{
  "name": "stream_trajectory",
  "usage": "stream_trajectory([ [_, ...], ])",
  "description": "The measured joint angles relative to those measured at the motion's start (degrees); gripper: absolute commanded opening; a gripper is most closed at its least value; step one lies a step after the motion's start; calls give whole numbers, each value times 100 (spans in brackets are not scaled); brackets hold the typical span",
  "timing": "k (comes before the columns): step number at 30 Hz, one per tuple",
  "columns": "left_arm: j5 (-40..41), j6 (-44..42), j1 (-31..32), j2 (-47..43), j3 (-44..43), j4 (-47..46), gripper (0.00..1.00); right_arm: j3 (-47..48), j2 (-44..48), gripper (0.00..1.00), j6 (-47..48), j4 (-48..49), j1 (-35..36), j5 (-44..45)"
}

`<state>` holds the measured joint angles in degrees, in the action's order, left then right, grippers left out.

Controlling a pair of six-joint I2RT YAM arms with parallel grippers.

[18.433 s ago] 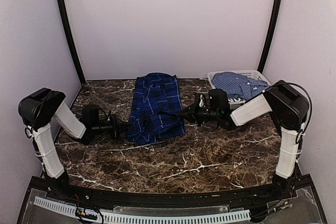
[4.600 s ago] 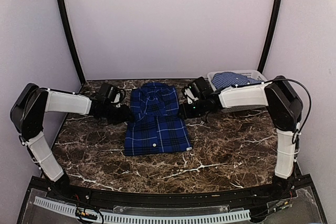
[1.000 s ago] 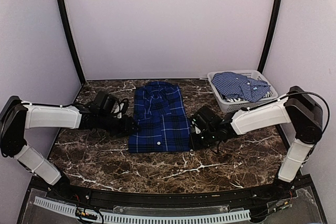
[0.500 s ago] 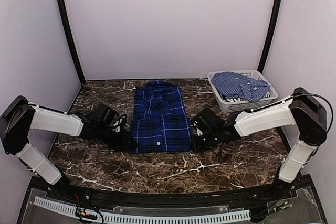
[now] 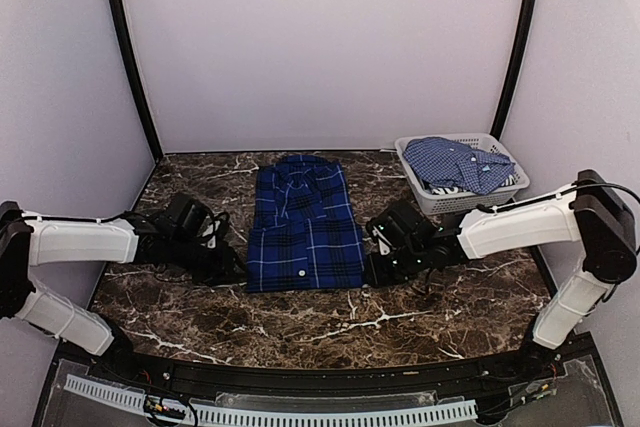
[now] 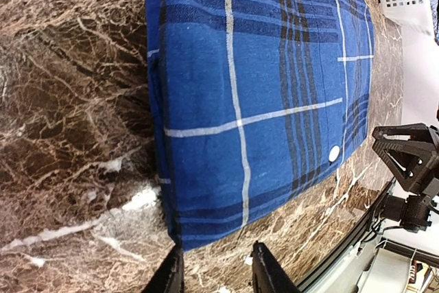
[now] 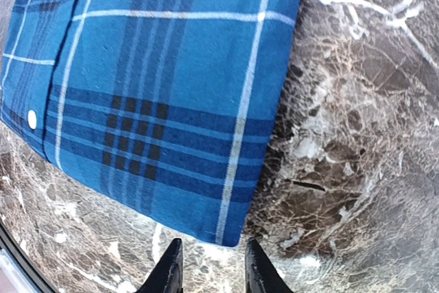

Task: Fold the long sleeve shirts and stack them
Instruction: Smooth out the 2/3-rectangle-folded shirt at the center of the board, then pick up the 2/3-rectangle-folded shirt from the center of the board.

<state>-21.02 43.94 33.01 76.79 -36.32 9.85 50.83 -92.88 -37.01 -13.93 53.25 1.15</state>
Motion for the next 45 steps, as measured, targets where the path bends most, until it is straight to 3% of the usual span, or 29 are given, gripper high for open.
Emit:
stream_trajectory([
  [11, -74, 15, 11, -203, 732, -289, 30, -623, 0, 26, -214, 560, -63, -428],
  [28, -127, 260, 46, -382, 1248, -1296, 30, -1954, 553, 30, -1001, 2354, -498, -1058],
  [45, -146, 352, 63, -275, 1408, -1707, 30, -2061, -4, 27, -1458, 3674, -601, -1392],
])
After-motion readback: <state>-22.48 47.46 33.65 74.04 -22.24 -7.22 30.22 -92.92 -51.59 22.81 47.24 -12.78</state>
